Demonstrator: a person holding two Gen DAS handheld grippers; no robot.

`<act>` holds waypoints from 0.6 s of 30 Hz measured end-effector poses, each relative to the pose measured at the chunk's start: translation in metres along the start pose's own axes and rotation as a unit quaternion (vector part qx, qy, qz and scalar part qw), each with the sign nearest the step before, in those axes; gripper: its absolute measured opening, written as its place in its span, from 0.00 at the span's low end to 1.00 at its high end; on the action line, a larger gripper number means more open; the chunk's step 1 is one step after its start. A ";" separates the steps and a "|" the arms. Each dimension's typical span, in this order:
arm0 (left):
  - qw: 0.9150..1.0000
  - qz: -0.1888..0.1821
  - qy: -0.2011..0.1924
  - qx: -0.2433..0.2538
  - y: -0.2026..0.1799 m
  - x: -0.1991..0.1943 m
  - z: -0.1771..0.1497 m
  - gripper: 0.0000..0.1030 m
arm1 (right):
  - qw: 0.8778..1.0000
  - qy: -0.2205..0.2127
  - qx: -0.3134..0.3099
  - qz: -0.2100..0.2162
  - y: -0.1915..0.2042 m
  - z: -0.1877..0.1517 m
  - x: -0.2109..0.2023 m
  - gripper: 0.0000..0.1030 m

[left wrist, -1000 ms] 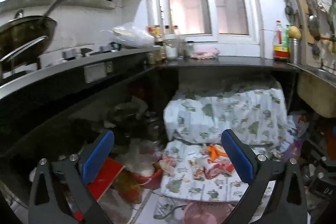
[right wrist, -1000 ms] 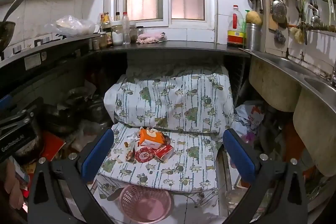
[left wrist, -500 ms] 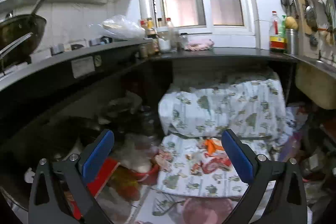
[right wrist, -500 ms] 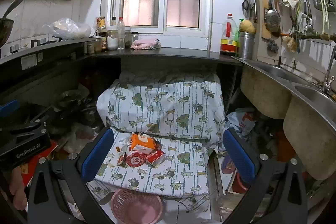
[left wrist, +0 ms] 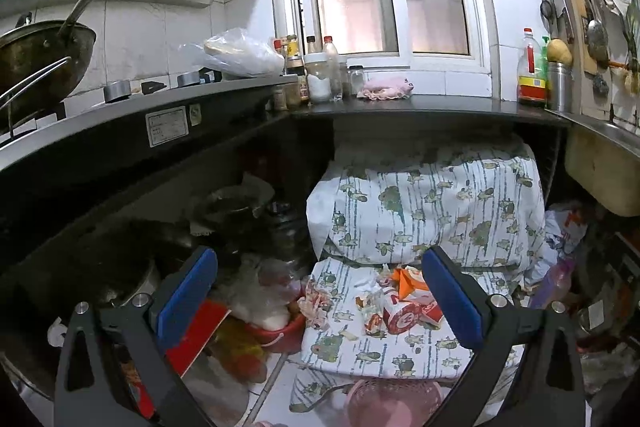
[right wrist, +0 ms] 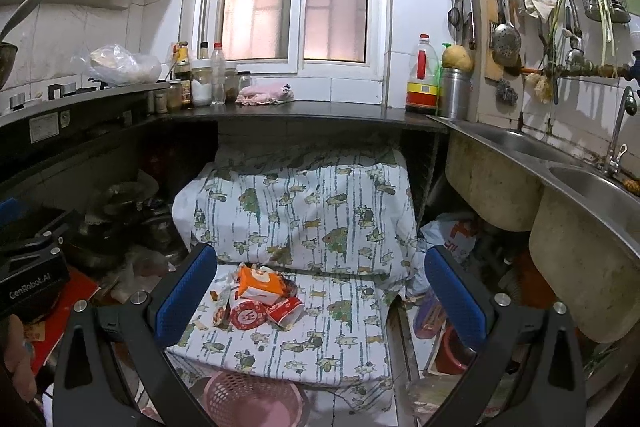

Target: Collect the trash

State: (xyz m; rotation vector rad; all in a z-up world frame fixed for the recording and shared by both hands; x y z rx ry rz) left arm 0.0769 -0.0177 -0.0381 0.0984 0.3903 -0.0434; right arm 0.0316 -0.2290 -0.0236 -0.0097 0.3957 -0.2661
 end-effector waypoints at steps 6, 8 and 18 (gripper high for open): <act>1.000 0.006 0.004 0.002 0.003 0.001 0.001 1.00 | 1.000 0.002 -0.002 0.002 0.003 0.000 0.001 1.00; 1.000 0.009 0.003 0.002 0.003 0.000 0.002 1.00 | 1.000 0.002 -0.006 0.000 0.006 0.000 0.002 1.00; 1.000 0.008 0.003 0.001 0.003 0.001 0.002 1.00 | 1.000 -0.001 -0.005 -0.005 0.003 0.000 0.001 1.00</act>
Point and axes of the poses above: each gripper's, at about its wrist camera, not at the fingertips, and x roughly the way its jaws point, y to its left, z to its top, the point moved 6 cm from there along x, roughly the way its jaws point, and after that the axes turned 1 degree about -x, right-handed, at the moved point
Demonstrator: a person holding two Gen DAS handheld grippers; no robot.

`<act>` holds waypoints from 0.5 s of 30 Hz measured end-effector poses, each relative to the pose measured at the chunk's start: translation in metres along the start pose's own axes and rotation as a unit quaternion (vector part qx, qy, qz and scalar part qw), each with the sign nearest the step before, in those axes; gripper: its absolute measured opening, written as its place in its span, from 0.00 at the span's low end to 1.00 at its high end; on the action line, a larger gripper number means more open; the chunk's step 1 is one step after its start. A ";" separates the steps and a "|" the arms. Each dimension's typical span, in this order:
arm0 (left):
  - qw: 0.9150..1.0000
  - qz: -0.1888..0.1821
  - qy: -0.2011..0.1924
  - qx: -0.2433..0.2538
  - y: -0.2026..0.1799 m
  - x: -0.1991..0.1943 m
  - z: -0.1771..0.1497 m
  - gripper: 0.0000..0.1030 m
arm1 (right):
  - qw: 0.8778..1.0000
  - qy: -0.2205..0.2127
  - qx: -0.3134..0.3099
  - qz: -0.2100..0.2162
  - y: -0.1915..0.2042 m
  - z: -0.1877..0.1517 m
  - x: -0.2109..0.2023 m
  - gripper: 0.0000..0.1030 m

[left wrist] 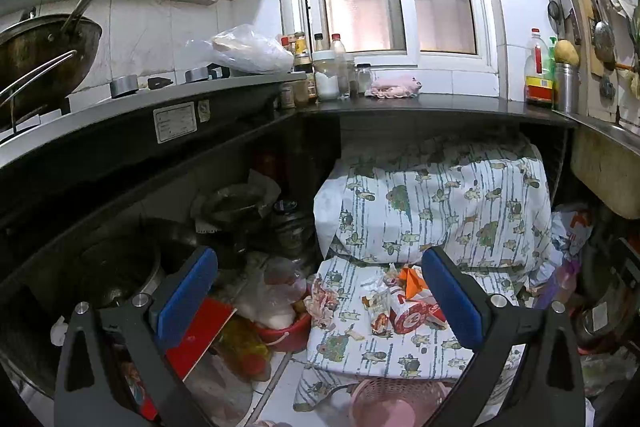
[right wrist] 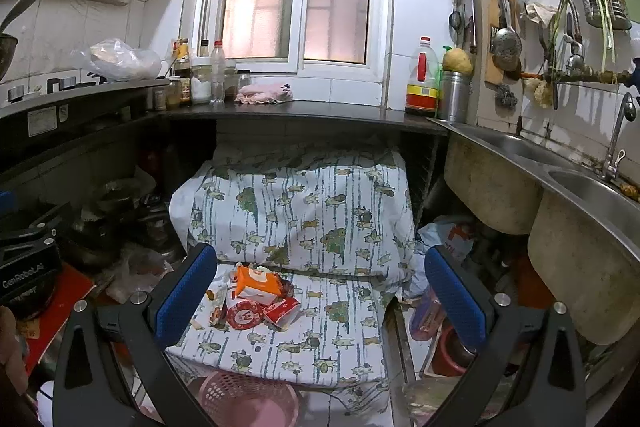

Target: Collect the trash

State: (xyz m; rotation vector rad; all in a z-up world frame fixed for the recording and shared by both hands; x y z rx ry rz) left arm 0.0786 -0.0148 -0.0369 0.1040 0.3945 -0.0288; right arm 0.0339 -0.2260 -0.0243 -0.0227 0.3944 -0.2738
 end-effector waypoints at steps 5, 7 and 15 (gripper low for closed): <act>1.000 0.001 -0.001 0.001 0.001 0.000 0.000 1.00 | 1.000 -0.001 0.001 -0.003 -0.002 -0.001 0.000 1.00; 1.000 0.000 -0.001 0.000 0.002 0.001 0.000 1.00 | 1.000 -0.001 0.001 -0.003 -0.002 -0.002 -0.001 1.00; 1.000 0.003 0.000 -0.003 0.007 0.004 0.002 1.00 | 1.000 0.000 0.001 0.000 -0.001 -0.001 -0.001 1.00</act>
Point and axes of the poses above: each gripper's, at about its wrist camera, not at the fingertips, and x roughly the way its jaws point, y to its left, z to its top, the point moved 6 cm from there along x, roughly the way its jaws point, and after that the axes turned 1 degree about -x, right-handed, at the moved point
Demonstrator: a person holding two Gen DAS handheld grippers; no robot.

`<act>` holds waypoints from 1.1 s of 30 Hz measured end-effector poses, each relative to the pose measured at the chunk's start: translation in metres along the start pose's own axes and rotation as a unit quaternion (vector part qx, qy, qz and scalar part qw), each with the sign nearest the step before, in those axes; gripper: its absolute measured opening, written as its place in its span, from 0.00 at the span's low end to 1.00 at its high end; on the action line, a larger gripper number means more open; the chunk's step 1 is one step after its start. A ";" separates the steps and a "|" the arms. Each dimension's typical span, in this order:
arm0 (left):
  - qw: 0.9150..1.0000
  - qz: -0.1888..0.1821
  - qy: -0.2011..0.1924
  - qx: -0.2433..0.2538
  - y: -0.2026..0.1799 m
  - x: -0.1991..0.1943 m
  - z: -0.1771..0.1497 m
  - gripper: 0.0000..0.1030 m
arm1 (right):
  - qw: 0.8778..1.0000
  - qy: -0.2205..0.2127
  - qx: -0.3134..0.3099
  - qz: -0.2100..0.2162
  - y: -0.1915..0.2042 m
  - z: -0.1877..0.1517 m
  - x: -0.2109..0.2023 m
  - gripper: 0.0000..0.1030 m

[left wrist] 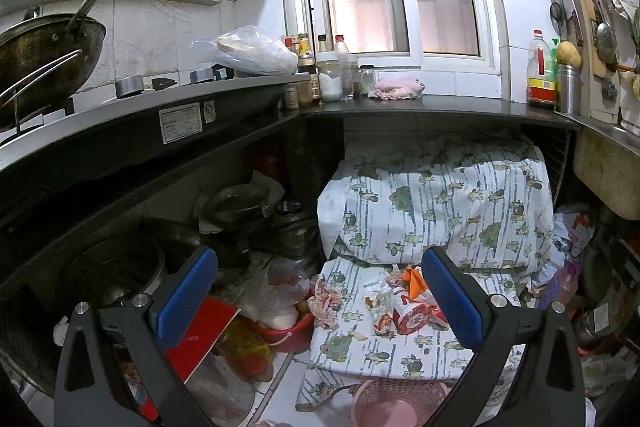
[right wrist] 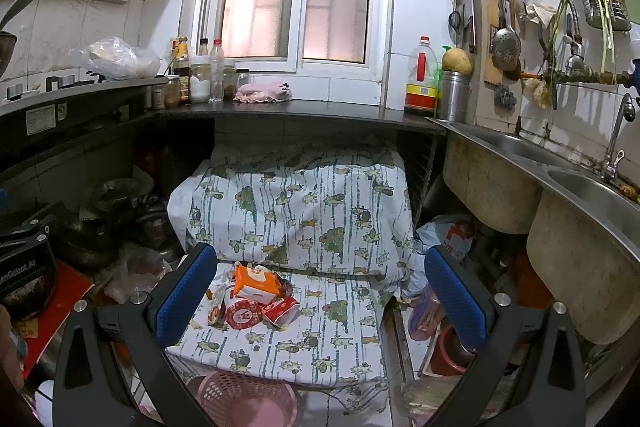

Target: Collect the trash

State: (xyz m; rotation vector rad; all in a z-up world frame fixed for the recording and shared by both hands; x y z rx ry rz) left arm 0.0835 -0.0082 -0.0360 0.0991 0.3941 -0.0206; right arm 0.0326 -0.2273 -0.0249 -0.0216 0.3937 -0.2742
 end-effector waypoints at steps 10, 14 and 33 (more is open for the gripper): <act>1.000 -0.001 0.001 -0.004 0.004 0.002 0.001 1.00 | 1.000 -0.004 0.000 -0.003 -0.001 -0.004 -0.001 1.00; 1.000 0.000 0.001 -0.005 0.006 0.002 0.002 1.00 | 1.000 -0.003 0.002 -0.003 -0.001 -0.006 -0.001 1.00; 1.000 0.005 0.005 -0.006 0.008 0.006 -0.001 1.00 | 1.000 -0.002 -0.006 -0.012 -0.003 -0.008 0.001 1.00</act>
Point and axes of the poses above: each gripper's, at about its wrist camera, not at the fingertips, and x roughly the way its jaws point, y to its left, z to its top, the point moved 6 cm from there along x, roughly the way its jaws point, and after that the axes turned 1 degree about -x, right-handed, at the moved point
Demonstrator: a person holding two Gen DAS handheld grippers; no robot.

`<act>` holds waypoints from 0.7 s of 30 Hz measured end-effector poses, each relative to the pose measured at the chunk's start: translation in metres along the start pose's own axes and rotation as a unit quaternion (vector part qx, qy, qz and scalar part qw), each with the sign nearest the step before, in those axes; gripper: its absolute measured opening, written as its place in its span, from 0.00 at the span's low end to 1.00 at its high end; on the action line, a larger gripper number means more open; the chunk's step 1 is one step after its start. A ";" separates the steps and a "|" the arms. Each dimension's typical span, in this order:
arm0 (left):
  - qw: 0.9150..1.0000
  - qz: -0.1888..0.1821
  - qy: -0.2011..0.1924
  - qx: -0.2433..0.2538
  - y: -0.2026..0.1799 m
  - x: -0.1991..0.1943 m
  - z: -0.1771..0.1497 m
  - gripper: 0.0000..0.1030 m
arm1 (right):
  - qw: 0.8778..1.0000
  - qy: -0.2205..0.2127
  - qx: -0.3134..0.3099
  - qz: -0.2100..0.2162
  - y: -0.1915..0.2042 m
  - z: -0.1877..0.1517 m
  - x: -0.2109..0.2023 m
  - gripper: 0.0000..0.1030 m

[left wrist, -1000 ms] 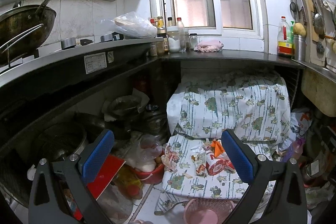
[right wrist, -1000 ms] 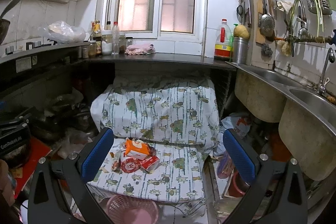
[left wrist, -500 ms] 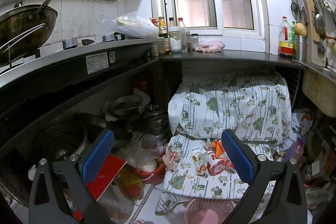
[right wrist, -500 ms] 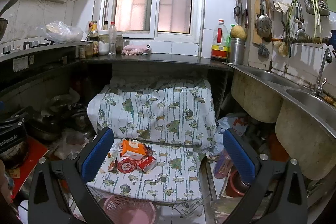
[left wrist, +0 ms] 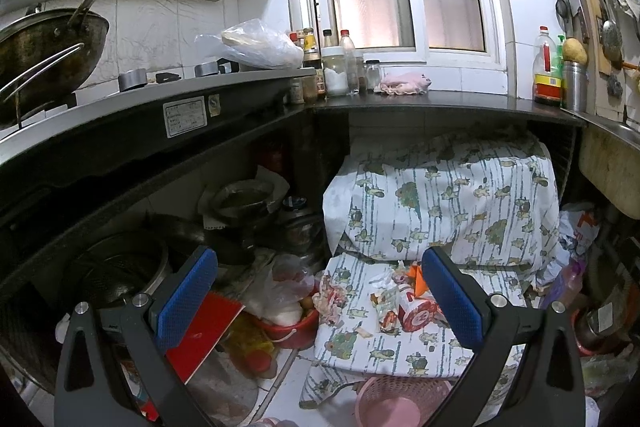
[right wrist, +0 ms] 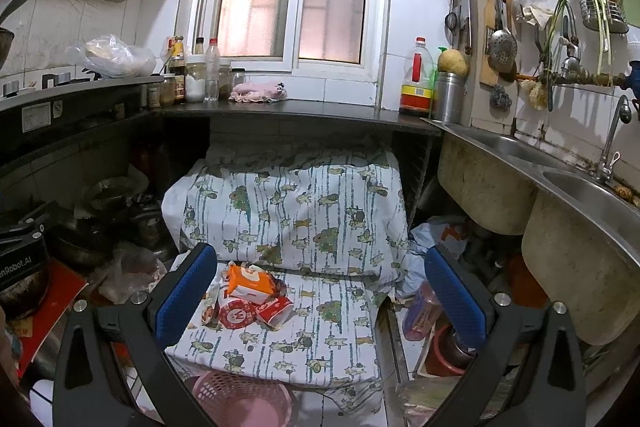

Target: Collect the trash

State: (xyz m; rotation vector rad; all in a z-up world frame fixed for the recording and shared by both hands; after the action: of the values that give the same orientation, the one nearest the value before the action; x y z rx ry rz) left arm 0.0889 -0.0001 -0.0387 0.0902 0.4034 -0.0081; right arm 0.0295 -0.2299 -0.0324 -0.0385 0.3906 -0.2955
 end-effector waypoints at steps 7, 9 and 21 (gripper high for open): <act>1.000 -0.004 -0.005 -0.005 0.002 0.004 -0.003 1.00 | 1.000 0.003 -0.006 -0.004 0.003 -0.002 0.004 1.00; 1.000 -0.007 -0.009 -0.009 0.002 0.005 -0.003 1.00 | 1.000 0.006 -0.007 -0.002 0.004 -0.002 0.006 1.00; 1.000 -0.004 -0.015 -0.017 0.008 0.010 -0.006 1.00 | 1.000 0.002 -0.019 0.009 0.016 -0.004 0.016 1.00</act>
State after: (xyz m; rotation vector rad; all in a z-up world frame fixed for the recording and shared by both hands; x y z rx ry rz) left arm 0.0962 0.0082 -0.0475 0.0541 0.3736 -0.0107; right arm 0.0471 -0.2192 -0.0432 -0.0711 0.4009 -0.2715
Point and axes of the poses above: each gripper's, at about its wrist camera, not at the fingertips, and x roughly the way its jaws point, y to its left, z to its top, the point moved 6 cm from there along x, roughly the way its jaws point, and after that the axes turned 1 degree about -x, right-handed, at the moved point
